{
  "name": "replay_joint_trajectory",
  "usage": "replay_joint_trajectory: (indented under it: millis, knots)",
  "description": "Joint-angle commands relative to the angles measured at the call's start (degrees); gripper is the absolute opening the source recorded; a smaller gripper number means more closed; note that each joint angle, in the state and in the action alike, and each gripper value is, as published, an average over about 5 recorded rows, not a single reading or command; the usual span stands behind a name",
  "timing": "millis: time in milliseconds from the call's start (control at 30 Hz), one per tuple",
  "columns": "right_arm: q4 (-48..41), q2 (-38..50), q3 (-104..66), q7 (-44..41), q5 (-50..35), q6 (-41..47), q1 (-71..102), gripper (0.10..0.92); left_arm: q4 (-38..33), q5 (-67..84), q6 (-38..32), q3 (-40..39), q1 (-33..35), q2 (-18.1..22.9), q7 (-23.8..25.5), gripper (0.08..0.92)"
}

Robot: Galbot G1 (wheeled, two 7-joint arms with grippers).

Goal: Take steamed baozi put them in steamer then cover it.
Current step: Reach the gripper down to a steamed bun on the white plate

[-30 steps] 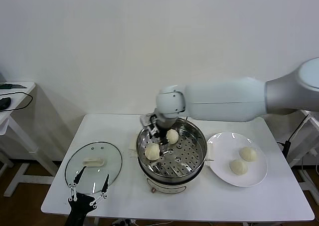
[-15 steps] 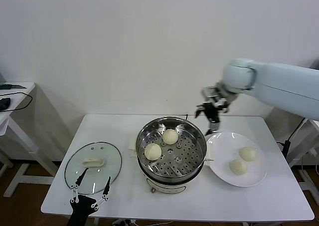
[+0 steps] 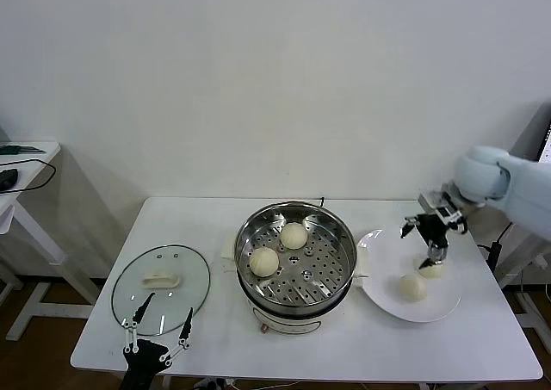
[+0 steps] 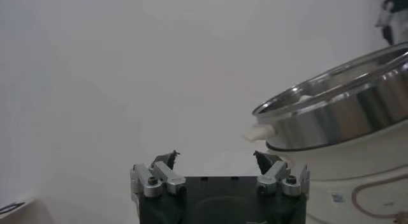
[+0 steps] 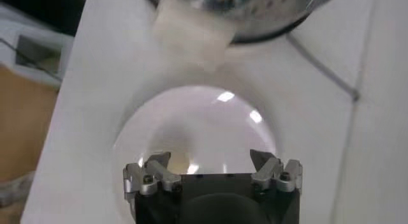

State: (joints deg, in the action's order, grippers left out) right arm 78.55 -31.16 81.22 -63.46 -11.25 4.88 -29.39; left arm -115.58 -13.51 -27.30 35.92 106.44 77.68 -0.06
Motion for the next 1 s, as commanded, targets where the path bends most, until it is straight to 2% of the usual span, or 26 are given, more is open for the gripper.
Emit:
replay_joint_trajectory:
  millis: [33,267,767,1000]
  knots:
    - [-1.9,1.9,-3.4,2.7,4.5,-0.6,9.5,0.823,0.3,-0.2,-0.3,0.3,0.3,0.1,-0.1,0.823]
    - [-5.8,-0.4,-7.0,5.5,4.9,0.1,13.8,0.823,0.1,-0.4,-0.1,0.2,0.6,0.2,-0.1,0.823]
    - [-8.2,-3.3,-9.1,6.2,4.6,0.8,17.6,0.823,0.4,-0.3,-0.2,0.6,0.7,0.2,-0.2,0.823]
    - [-8.4,-3.7,-9.1,5.8,4.8,1.0,17.8,0.777,0.6,-0.3,-0.3,0.8,0.6,0.2,-0.2,0.823]
